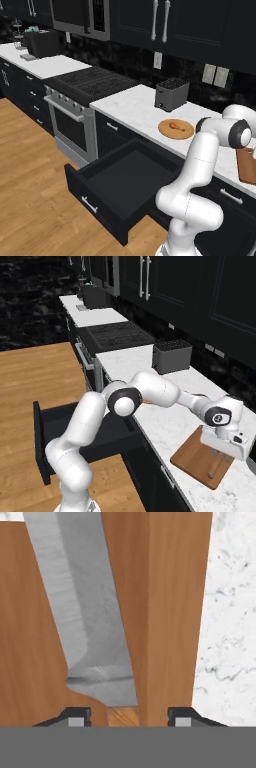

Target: Pick up the knife from the drawer and place it on the cutting board. Then place the meat from the plate to the cutting board.

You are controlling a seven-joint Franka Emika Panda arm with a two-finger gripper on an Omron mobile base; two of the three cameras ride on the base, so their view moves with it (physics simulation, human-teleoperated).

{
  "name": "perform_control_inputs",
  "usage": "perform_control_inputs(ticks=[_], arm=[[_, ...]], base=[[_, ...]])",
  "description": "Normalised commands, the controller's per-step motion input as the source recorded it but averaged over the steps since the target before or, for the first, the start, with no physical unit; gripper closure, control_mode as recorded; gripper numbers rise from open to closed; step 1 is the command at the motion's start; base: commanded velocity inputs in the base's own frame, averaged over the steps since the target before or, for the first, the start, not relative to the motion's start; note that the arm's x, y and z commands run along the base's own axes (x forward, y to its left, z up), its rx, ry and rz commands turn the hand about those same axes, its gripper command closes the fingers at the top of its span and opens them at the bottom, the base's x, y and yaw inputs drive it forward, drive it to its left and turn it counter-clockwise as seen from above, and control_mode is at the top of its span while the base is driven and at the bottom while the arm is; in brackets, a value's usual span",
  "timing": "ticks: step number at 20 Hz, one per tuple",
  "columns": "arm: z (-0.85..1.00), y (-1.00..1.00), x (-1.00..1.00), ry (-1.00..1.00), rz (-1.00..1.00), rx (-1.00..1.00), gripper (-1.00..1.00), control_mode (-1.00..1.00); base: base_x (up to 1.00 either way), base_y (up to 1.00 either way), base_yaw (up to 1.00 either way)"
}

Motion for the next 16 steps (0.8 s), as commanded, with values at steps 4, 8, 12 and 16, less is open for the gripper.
perform_control_inputs(ticks=[4, 8, 12, 16], arm=[[0.28, 0.18, 0.00, 0.00, 0.00, -0.11, -1.00, -1.00], [0.67, 0.76, 0.00, -0.05, 0.00, -0.18, -1.00, -1.00], [0.36, 1.00, 0.09, -0.37, 0.00, -0.03, -1.00, -1.00], [0.17, 1.00, 0.49, -0.34, 0.00, 0.00, -1.00, -1.00]], base=[[0.00, 0.00, 0.00], [0.00, 0.00, 0.00], [0.00, 0.00, 0.00], [0.00, 0.00, 0.00]])
